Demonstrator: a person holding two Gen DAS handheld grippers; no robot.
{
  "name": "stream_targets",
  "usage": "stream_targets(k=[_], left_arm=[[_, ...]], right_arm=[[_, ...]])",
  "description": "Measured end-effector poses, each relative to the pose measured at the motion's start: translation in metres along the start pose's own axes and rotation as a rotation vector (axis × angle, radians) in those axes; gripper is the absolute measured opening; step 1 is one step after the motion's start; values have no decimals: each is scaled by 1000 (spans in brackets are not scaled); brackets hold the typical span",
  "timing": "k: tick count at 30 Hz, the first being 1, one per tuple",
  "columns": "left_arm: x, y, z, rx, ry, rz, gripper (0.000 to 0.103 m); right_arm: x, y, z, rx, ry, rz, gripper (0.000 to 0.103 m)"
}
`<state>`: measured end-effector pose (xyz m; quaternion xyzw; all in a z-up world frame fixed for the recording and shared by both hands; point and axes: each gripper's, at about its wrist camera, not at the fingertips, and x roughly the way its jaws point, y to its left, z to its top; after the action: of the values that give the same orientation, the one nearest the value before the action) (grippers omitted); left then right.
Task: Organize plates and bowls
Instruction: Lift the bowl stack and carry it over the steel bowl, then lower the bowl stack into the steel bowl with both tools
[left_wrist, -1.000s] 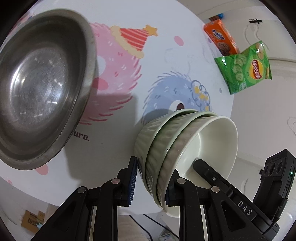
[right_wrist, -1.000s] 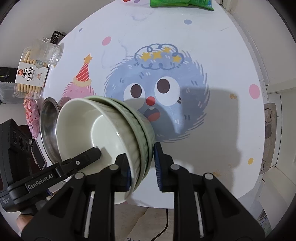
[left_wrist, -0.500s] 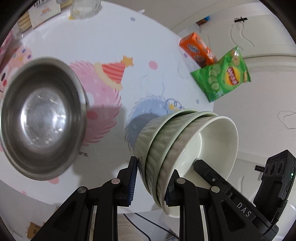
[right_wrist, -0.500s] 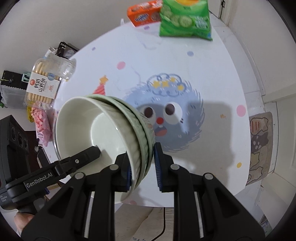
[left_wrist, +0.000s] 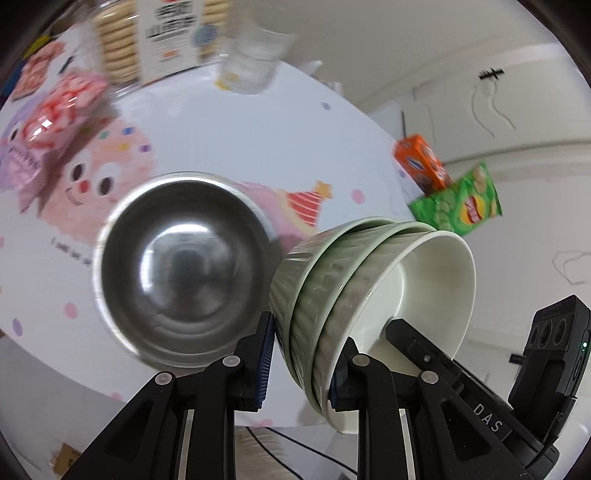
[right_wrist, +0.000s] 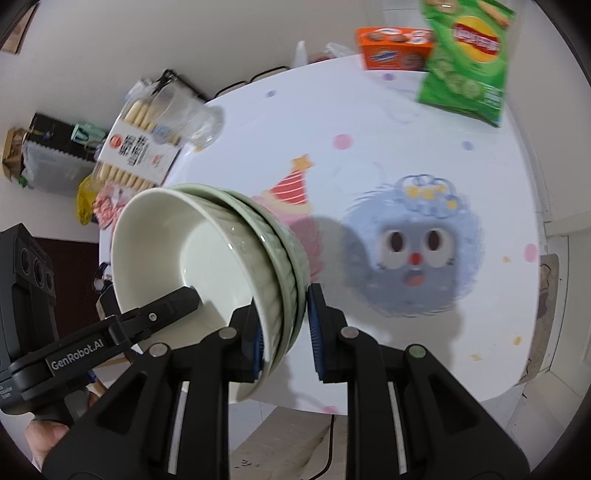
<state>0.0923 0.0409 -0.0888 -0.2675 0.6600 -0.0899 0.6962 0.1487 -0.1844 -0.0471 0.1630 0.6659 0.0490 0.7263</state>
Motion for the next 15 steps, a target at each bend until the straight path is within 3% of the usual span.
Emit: stream_targets(k=[8,15], left_arm=[[0,64,13,-46,9,42,23],[25,97,24,-52,41,39,23]], right_arm=[[50,47,-4,-40,72,24,23],[94,59,-10,-23,121,1,23]])
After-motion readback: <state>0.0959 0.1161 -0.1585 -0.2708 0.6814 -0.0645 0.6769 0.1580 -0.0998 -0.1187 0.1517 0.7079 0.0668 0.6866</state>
